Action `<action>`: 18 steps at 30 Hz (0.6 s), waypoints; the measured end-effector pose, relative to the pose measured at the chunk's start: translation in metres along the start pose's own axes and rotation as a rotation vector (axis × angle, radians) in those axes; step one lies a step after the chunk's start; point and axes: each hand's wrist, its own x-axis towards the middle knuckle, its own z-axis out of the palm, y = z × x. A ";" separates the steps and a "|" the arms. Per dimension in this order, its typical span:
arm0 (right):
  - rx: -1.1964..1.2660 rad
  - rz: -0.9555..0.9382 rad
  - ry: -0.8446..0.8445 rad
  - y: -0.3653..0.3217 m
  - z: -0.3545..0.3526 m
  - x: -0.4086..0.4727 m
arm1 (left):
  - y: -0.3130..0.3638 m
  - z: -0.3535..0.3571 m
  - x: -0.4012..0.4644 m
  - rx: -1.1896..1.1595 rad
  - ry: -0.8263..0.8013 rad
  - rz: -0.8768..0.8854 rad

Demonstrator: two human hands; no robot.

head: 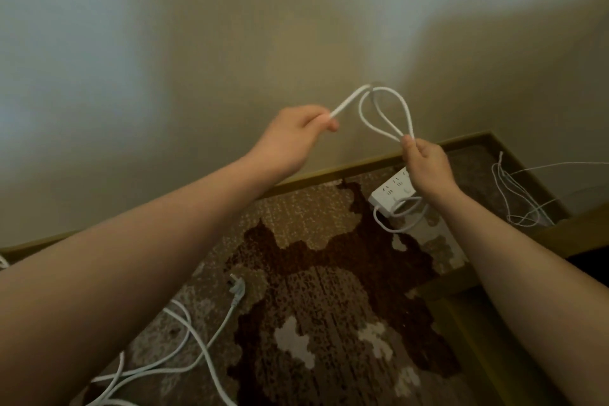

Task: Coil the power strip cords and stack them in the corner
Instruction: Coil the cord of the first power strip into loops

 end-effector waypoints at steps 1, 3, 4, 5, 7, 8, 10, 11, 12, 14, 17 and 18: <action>0.011 -0.018 -0.017 -0.003 0.002 -0.002 | 0.015 0.011 0.006 -0.006 -0.024 0.019; 0.022 -0.035 -0.019 -0.008 0.004 -0.004 | 0.023 0.026 0.014 0.008 -0.027 -0.036; 0.027 -0.033 -0.013 -0.010 0.003 -0.004 | 0.015 0.029 0.015 0.030 -0.016 -0.092; 0.027 -0.031 -0.009 -0.010 0.001 -0.003 | 0.003 0.030 0.014 0.062 -0.009 -0.150; 0.011 -0.032 -0.012 -0.008 -0.004 -0.001 | -0.027 0.022 0.008 0.188 -0.028 -0.240; 0.000 -0.030 -0.017 -0.006 -0.006 0.000 | -0.043 0.017 0.002 0.263 -0.050 -0.268; -0.005 -0.016 -0.014 -0.001 -0.007 0.002 | -0.071 0.005 -0.009 0.379 -0.097 -0.282; -0.005 -0.008 -0.006 0.001 -0.008 0.003 | -0.083 -0.001 -0.014 0.419 -0.107 -0.271; -0.007 0.002 0.007 0.003 -0.008 0.005 | -0.093 -0.007 -0.020 0.445 -0.110 -0.255; -0.007 0.018 0.039 0.006 -0.009 0.008 | -0.108 -0.021 -0.029 0.461 -0.113 -0.216; -0.030 0.019 0.044 0.007 -0.006 0.008 | -0.118 -0.035 -0.036 0.422 -0.060 -0.210; -0.034 0.014 0.033 0.008 -0.003 0.007 | -0.117 -0.034 -0.036 0.389 -0.025 -0.213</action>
